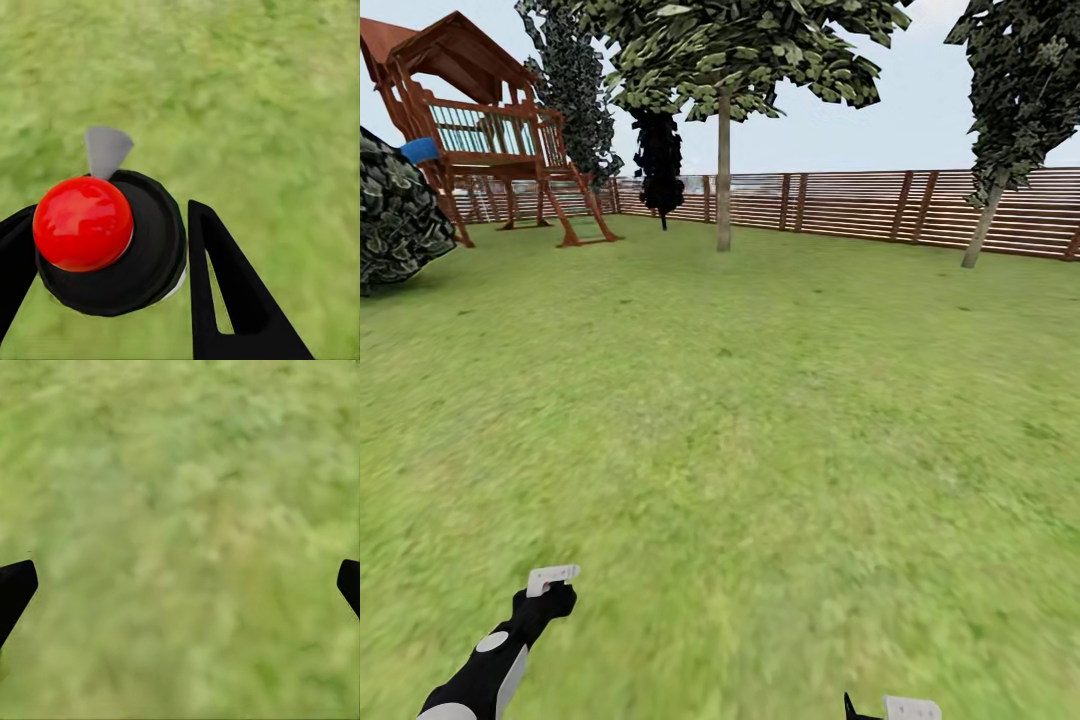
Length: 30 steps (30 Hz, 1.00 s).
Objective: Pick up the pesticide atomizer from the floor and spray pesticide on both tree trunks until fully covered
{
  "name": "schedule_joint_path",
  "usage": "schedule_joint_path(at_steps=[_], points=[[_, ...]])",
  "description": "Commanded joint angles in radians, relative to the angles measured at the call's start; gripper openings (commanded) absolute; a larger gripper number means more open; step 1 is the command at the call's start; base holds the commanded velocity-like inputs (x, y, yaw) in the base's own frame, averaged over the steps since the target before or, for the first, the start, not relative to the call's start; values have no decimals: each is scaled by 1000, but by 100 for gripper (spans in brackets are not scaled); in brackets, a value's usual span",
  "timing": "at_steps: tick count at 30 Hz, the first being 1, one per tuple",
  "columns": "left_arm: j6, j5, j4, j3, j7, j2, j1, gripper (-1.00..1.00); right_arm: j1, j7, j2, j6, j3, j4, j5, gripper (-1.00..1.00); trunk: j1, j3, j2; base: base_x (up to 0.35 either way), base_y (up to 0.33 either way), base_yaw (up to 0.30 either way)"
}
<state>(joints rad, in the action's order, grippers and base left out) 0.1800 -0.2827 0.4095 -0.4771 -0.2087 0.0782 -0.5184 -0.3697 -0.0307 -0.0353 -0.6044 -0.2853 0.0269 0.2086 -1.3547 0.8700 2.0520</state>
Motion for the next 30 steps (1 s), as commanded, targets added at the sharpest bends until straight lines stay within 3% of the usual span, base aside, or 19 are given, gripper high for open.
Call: schedule_joint_path(at_steps=[1,30], points=[[0,0,0,0,0,0,0,-100,0,0,0,0,0,0,0,100,0,0,0,338,0,0],[1,0,0,0,0,0,0,-100,0,0,0,0,0,0,0,100,0,0,0,338,0,0]])
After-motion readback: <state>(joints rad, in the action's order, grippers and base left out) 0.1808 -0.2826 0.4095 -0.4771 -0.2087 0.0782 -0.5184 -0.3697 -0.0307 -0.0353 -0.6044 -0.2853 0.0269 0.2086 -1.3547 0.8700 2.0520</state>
